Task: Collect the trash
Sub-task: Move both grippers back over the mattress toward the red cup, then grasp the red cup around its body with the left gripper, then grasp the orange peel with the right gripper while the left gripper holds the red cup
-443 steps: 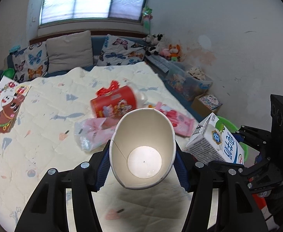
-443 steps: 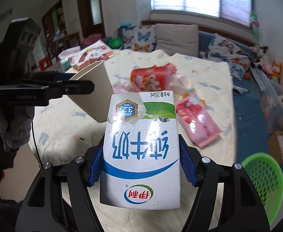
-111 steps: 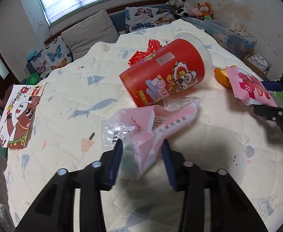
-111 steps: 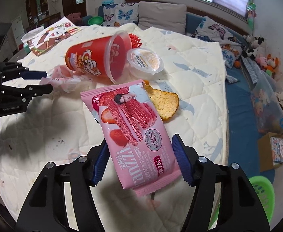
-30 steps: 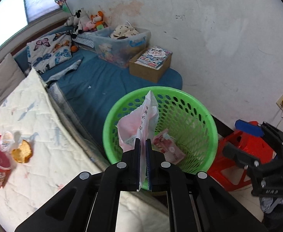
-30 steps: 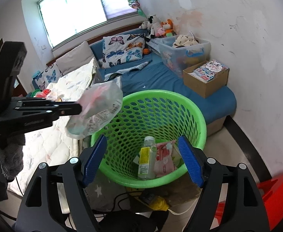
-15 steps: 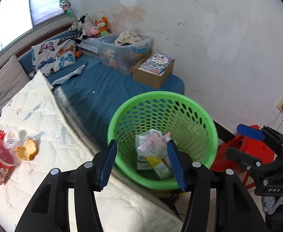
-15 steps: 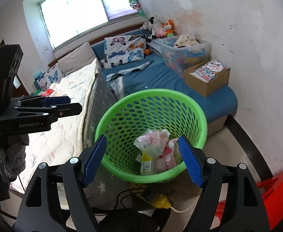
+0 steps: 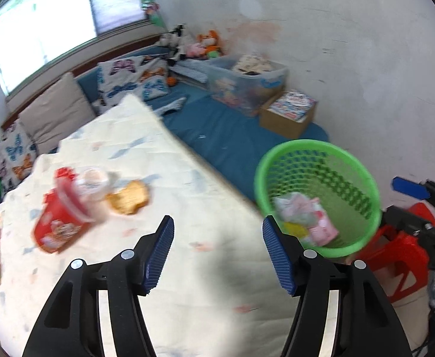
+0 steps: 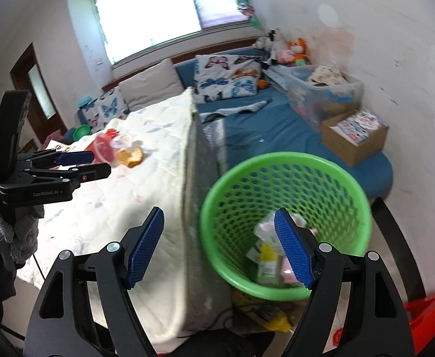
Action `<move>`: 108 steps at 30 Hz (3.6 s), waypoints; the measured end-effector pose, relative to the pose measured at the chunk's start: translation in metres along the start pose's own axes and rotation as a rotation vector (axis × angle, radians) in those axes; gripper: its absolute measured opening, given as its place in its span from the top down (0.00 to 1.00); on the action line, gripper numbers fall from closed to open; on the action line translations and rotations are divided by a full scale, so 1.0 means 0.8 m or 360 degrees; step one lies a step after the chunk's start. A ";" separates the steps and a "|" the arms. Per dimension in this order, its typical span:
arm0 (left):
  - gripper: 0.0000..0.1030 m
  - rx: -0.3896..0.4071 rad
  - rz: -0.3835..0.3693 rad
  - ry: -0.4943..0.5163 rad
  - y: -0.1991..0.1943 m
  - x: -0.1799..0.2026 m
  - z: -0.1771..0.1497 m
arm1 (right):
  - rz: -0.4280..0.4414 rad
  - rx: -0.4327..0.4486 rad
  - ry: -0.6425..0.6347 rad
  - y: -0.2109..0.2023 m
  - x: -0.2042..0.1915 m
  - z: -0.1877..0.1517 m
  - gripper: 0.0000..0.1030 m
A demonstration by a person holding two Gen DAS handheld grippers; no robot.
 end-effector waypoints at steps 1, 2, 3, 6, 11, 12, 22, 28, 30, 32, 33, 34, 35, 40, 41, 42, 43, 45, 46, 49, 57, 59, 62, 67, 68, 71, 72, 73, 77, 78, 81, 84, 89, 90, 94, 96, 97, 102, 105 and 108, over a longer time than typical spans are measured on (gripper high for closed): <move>0.39 -0.0003 0.0030 -0.0017 -0.003 -0.016 -0.004 | 0.0014 -0.0003 -0.0018 0.004 -0.009 0.004 0.25; 0.38 -0.0007 0.0061 -0.0037 -0.005 -0.032 -0.006 | 0.0023 -0.0005 -0.0031 0.007 -0.016 0.007 0.25; 0.38 -0.0008 0.0083 -0.0050 -0.008 -0.044 -0.008 | 0.0040 -0.0008 -0.0046 0.011 -0.025 0.011 0.25; 0.37 -0.0011 0.0164 -0.0106 -0.017 -0.091 -0.016 | 0.0089 -0.0022 -0.0084 0.024 -0.051 0.022 0.25; 0.36 -0.0020 0.0273 -0.0180 -0.032 -0.159 -0.030 | 0.0144 -0.0055 -0.0173 0.049 -0.094 0.035 0.25; 0.36 -0.0024 0.0293 -0.0191 -0.034 -0.170 -0.032 | 0.0150 -0.0060 -0.0187 0.054 -0.102 0.038 0.25; 0.32 -0.0039 0.0458 -0.0269 -0.060 -0.272 -0.045 | 0.0232 -0.0099 -0.0368 0.114 -0.191 0.078 0.25; 0.31 -0.0042 0.0473 -0.0290 -0.055 -0.306 -0.050 | 0.0247 -0.0143 -0.0423 0.162 -0.225 0.092 0.26; 0.31 -0.0055 0.0467 -0.0296 -0.048 -0.313 -0.053 | 0.0243 -0.0179 -0.0432 0.182 -0.232 0.089 0.26; 0.31 -0.0069 0.0454 -0.0297 -0.040 -0.319 -0.058 | 0.0230 -0.0213 -0.0446 0.204 -0.237 0.085 0.26; 0.31 -0.0078 0.0438 -0.0299 -0.035 -0.322 -0.060 | 0.0224 -0.0227 -0.0451 0.213 -0.239 0.083 0.26; 0.31 -0.0083 0.0419 -0.0302 -0.030 -0.324 -0.062 | 0.0221 -0.0238 -0.0453 0.219 -0.240 0.082 0.26; 0.31 -0.0087 0.0404 -0.0305 -0.026 -0.326 -0.063 | 0.0217 -0.0250 -0.0454 0.228 -0.241 0.080 0.26; 0.28 -0.0095 0.0314 -0.0288 -0.001 -0.335 -0.070 | 0.0180 -0.0312 -0.0455 0.268 -0.240 0.071 0.27; 0.27 -0.0095 0.0305 -0.0279 0.003 -0.336 -0.070 | 0.0169 -0.0323 -0.0455 0.276 -0.239 0.070 0.27; 0.27 -0.0094 0.0289 -0.0270 0.006 -0.335 -0.071 | 0.0163 -0.0334 -0.0457 0.282 -0.237 0.068 0.27; 0.27 -0.0097 0.0264 -0.0256 0.013 -0.336 -0.072 | 0.0154 -0.0346 -0.0458 0.289 -0.236 0.067 0.27; 0.20 -0.0107 0.0240 -0.0239 0.023 -0.336 -0.072 | 0.0137 -0.0367 -0.0458 0.302 -0.234 0.064 0.27; 0.18 -0.0107 0.0224 -0.0226 0.029 -0.336 -0.072 | 0.0132 -0.0377 -0.0459 0.308 -0.233 0.061 0.27; 0.18 -0.0105 0.0190 -0.0181 0.043 -0.338 -0.069 | 0.0114 -0.0398 -0.0464 0.322 -0.230 0.058 0.27; 0.15 -0.0109 0.0077 -0.0006 0.076 -0.342 -0.056 | 0.0127 -0.0423 -0.0457 0.339 -0.226 0.054 0.27; 0.14 -0.0109 0.0042 0.0024 0.081 -0.341 -0.055 | 0.0124 -0.0423 -0.0471 0.342 -0.226 0.053 0.27; 0.14 -0.0094 -0.0036 0.0062 0.086 -0.337 -0.052 | 0.0129 -0.0428 -0.0475 0.345 -0.228 0.052 0.30; 0.14 -0.0077 -0.0111 0.0123 0.095 -0.331 -0.048 | 0.0124 -0.0426 -0.0470 0.351 -0.230 0.051 0.32; 0.14 -0.0082 -0.0122 0.0134 0.098 -0.329 -0.049 | 0.0121 -0.0425 -0.0469 0.352 -0.230 0.051 0.33; 0.14 -0.0091 -0.0141 0.0160 0.105 -0.326 -0.049 | 0.0111 -0.0420 -0.0481 0.354 -0.229 0.051 0.36; 0.14 -0.0094 -0.0148 0.0169 0.108 -0.325 -0.049 | 0.0110 -0.0417 -0.0482 0.354 -0.229 0.052 0.37; 0.14 -0.0091 -0.0153 0.0180 0.109 -0.324 -0.049 | 0.0113 -0.0418 -0.0480 0.354 -0.229 0.052 0.37; 0.14 -0.0085 -0.0158 0.0221 0.111 -0.318 -0.049 | 0.0125 -0.0411 -0.0477 0.353 -0.230 0.053 0.40; 0.14 -0.0088 -0.0157 0.0230 0.112 -0.317 -0.049 | 0.0124 -0.0411 -0.0481 0.353 -0.230 0.053 0.40; 0.14 -0.0098 -0.0155 0.0260 0.116 -0.313 -0.049 | 0.0124 -0.0408 -0.0484 0.354 -0.231 0.053 0.40; 0.14 -0.0107 -0.0149 0.0270 0.121 -0.311 -0.048 | 0.0119 -0.0405 -0.0491 0.353 -0.231 0.053 0.40; 0.16 -0.0092 -0.0118 0.0284 0.121 -0.305 -0.047 | 0.0121 -0.0399 -0.0498 0.352 -0.231 0.054 0.44; 0.18 -0.0088 -0.0113 0.0278 0.120 -0.305 -0.047 | 0.0118 -0.0396 -0.0498 0.352 -0.232 0.054 0.46; 0.27 -0.0086 -0.0072 0.0251 0.115 -0.306 -0.048 | 0.0120 -0.0389 -0.0495 0.349 -0.233 0.056 0.51; 0.30 -0.0094 -0.0048 0.0251 0.113 -0.305 -0.050 | 0.0122 -0.0388 -0.0485 0.348 -0.232 0.057 0.55; 0.30 -0.0097 -0.0035 0.0251 0.112 -0.305 -0.051 | 0.0126 -0.0385 -0.0479 0.346 -0.232 0.058 0.56; 0.33 -0.0108 0.0031 0.0215 0.104 -0.306 -0.057 | 0.0141 -0.0376 -0.0472 0.338 -0.235 0.057 0.60; 0.35 -0.0109 0.0058 0.0172 0.095 -0.306 -0.060 | 0.0156 -0.0371 -0.0453 0.330 -0.237 0.056 0.61; 0.36 -0.0098 0.0081 0.0128 0.082 -0.304 -0.062 | 0.0175 -0.0364 -0.0441 0.318 -0.240 0.054 0.62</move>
Point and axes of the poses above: each gripper's, at about its wrist camera, not at the fingertips, and y roughly the way its jaws point, x to its right, z to its top, the point moved 9 cm from there along y, roughly the way its jaws point
